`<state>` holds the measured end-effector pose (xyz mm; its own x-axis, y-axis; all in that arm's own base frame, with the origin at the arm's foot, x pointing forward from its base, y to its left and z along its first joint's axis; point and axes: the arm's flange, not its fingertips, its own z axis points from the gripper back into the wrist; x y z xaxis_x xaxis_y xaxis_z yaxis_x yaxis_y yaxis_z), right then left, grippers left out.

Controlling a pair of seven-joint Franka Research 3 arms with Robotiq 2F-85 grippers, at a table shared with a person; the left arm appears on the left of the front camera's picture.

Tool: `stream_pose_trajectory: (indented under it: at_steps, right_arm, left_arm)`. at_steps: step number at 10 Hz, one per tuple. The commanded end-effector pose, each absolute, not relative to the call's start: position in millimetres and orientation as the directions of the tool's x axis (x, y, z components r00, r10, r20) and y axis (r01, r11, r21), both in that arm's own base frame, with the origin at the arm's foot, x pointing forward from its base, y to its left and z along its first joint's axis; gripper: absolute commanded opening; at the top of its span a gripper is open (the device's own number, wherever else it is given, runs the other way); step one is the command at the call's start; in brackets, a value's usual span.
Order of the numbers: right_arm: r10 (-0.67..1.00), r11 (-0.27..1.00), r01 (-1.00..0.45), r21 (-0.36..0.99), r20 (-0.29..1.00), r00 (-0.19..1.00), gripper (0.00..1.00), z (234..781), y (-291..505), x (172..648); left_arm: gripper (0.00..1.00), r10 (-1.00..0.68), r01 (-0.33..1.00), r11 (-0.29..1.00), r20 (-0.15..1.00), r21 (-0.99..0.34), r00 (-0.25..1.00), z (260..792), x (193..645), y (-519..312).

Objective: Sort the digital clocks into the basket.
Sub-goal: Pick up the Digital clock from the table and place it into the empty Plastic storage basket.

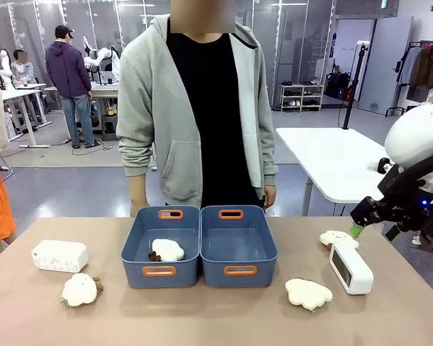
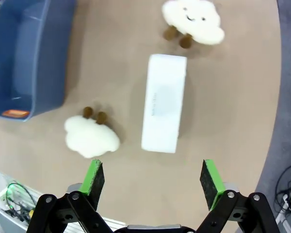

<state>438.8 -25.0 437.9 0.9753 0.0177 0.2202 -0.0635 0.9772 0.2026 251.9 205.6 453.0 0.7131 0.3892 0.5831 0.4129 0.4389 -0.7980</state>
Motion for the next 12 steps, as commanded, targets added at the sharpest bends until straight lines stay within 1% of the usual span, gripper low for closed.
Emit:
stream_pose_trajectory:
  at_steps: [1,2,4,6,7,8,10,12]
  right_arm:
    - [-0.025,0.989,-0.001,0.149,0.176,0.984,1.0,420.2,-19.5,455.4]
    - [-0.026,0.992,0.005,0.124,0.165,0.986,1.0,407.1,-13.6,458.4]
    - [-0.047,0.992,0.027,0.126,0.161,0.986,1.0,386.9,-7.9,465.5]
    - [-0.068,0.994,0.05,0.095,0.189,0.98,1.0,368.2,-1.2,471.7]
    - [-0.077,0.993,0.057,0.107,0.197,0.977,1.0,359.7,4.0,473.1]
    - [-0.077,0.993,0.057,0.104,0.195,0.978,1.0,351.6,10.0,472.2]
    - [-0.037,0.998,0.023,0.065,0.232,0.972,1.0,339.3,17.9,471.8]
    - [-0.024,0.999,0.014,0.045,0.223,0.975,1.0,327.7,21.7,467.5]
  left_arm:
    - [1.0,0.397,0.431,0.425,0.592,-0.796,0.702,454.8,253.5,207.3]
    - [1.0,0.397,0.431,0.425,0.592,-0.796,0.702,454.8,253.5,207.3]
    - [1.0,0.397,0.431,0.425,0.592,-0.796,0.702,454.8,253.5,207.3]
    - [1.0,0.397,0.431,0.425,0.592,-0.796,0.702,454.8,253.5,207.3]
    - [1.0,0.397,0.431,0.425,0.592,-0.796,0.702,454.8,253.5,207.3]
    - [1.0,0.397,0.431,0.425,0.592,-0.796,0.702,454.8,253.5,207.3]
    - [1.0,0.397,0.431,0.425,0.592,-0.796,0.702,454.8,253.5,207.3]
    - [1.0,0.397,0.431,0.425,0.592,-0.796,0.702,454.8,253.5,207.3]
